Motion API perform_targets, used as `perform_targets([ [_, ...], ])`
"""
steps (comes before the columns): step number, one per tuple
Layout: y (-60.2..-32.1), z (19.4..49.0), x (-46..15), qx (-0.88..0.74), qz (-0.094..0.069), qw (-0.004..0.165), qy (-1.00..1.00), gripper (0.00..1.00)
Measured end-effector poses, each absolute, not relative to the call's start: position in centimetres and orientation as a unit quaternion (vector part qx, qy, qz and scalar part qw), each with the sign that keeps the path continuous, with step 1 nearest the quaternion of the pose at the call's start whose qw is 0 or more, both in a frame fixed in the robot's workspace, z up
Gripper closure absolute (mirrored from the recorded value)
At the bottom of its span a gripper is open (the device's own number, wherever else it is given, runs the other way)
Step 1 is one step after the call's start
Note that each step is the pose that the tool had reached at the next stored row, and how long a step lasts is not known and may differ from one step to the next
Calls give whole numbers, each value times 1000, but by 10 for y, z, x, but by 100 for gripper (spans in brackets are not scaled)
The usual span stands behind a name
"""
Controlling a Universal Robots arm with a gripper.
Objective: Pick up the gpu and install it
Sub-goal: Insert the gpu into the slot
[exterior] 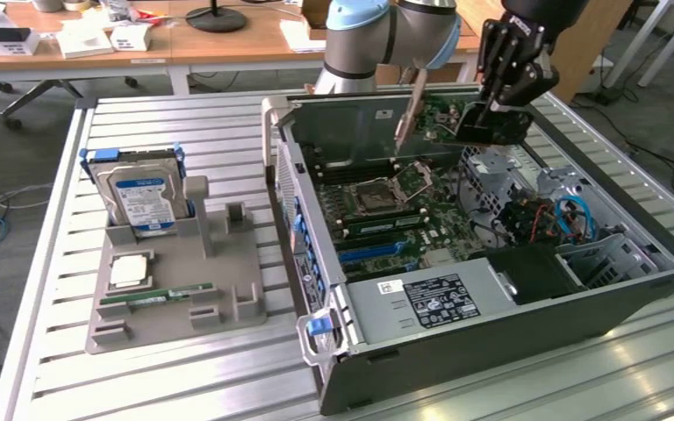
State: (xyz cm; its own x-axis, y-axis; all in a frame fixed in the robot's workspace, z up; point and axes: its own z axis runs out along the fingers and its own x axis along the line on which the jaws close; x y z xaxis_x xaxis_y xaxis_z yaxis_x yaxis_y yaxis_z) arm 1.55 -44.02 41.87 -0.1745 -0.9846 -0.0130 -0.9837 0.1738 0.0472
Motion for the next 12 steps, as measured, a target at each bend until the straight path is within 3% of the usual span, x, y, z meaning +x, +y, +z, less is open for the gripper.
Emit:
perform_targets([
  [12, -440, 418, 15, 681, -21, 12, -732, 74],
])
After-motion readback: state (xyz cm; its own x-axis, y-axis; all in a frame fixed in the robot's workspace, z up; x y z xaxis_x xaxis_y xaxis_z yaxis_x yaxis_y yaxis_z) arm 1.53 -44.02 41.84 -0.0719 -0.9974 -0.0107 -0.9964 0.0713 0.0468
